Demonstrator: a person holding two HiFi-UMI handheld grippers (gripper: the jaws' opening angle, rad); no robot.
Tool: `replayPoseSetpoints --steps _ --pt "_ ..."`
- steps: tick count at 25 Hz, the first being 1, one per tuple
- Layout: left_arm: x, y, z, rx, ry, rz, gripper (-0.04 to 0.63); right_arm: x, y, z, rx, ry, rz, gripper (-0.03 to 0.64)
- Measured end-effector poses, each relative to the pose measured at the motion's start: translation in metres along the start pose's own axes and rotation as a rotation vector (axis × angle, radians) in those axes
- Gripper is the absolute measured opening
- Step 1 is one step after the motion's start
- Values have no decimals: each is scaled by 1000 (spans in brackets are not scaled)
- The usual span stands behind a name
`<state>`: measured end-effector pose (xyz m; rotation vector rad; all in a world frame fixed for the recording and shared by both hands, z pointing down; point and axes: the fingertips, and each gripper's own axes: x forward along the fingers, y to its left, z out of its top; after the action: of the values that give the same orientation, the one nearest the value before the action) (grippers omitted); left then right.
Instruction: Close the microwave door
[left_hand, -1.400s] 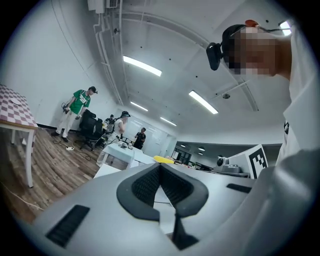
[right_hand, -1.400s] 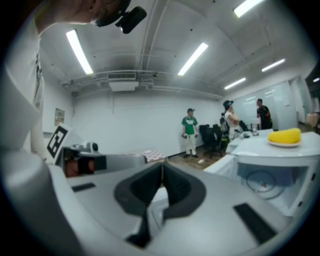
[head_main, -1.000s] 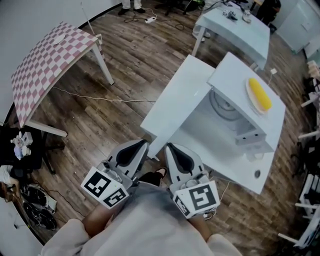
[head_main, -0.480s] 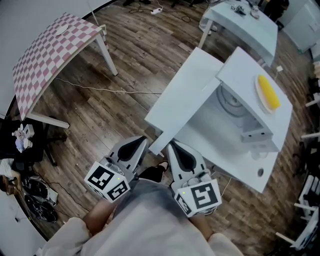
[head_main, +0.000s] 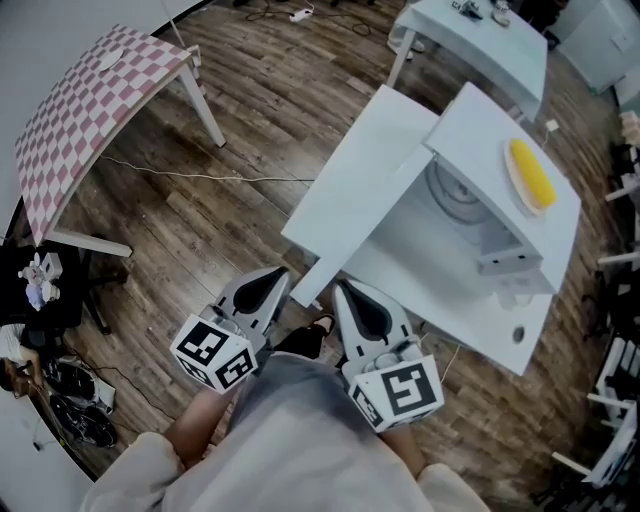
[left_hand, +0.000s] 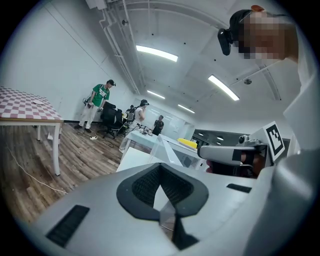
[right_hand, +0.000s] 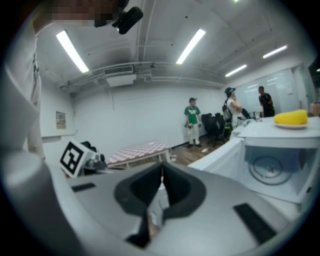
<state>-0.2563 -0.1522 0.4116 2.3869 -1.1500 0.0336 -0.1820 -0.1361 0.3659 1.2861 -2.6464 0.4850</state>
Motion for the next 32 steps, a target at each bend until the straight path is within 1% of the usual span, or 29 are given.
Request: replayPoseSetpoints --steps 5,12,17,24,32 --pt "3 4 -9 39 27 6 18 1 -1 -1 0 4 -1 23" --pt "5 1 -13 6 42 -23 18 3 -2 -4 10 8 -6 23" --pt "7 -5 -16 8 58 -49 18 1 -3 -5 17 7 -15 23" --pt "14 -21 -25 11 93 -108 18 -9 -11 -9 37 0 -48 23" --pt "25 -44 -34 21 144 -201 18 -24 -23 -12 60 -8 -95 23"
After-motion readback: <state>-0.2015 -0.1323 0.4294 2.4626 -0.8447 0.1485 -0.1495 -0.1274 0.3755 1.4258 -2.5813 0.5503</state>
